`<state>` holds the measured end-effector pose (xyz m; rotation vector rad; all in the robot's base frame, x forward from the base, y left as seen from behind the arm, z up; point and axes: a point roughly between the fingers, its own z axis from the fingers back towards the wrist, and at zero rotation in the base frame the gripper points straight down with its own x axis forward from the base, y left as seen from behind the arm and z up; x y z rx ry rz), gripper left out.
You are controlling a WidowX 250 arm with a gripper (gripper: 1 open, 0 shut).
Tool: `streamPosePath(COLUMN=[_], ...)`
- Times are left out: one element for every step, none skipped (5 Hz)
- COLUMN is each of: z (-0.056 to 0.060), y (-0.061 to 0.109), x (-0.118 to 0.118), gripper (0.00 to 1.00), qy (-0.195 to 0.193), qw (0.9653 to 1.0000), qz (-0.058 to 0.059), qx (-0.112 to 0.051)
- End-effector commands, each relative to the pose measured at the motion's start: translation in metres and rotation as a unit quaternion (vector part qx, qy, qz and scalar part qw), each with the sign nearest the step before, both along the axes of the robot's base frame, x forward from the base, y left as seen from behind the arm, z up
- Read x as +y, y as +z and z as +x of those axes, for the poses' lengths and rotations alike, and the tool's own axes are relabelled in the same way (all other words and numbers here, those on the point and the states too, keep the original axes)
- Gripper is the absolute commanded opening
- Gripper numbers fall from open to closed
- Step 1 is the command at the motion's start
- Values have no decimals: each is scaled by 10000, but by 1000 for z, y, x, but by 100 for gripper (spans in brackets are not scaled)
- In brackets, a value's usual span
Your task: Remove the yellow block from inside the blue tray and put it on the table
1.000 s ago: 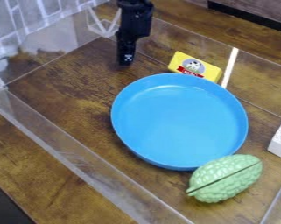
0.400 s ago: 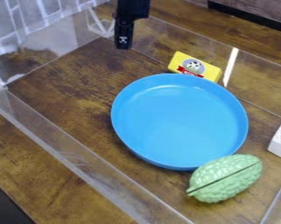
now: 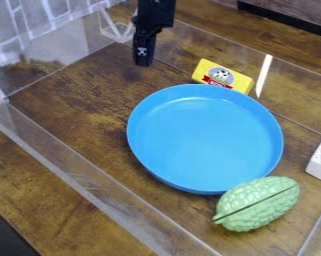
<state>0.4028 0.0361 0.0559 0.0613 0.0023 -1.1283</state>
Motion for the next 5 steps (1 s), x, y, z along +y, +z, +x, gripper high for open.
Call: streamPosePath(z=[3, -1, -1, -2, 4], y=[24, 15, 10, 6, 1], x=[10, 11, 23, 36, 50], gripper=[100, 100, 100, 100, 100], qy=[-78, -215, -133, -36, -122], qw=[9991, 9991, 9993, 9994, 9994], qz=[22, 1, -16, -34, -74], qx=[-415, -371, -356, -336, -313])
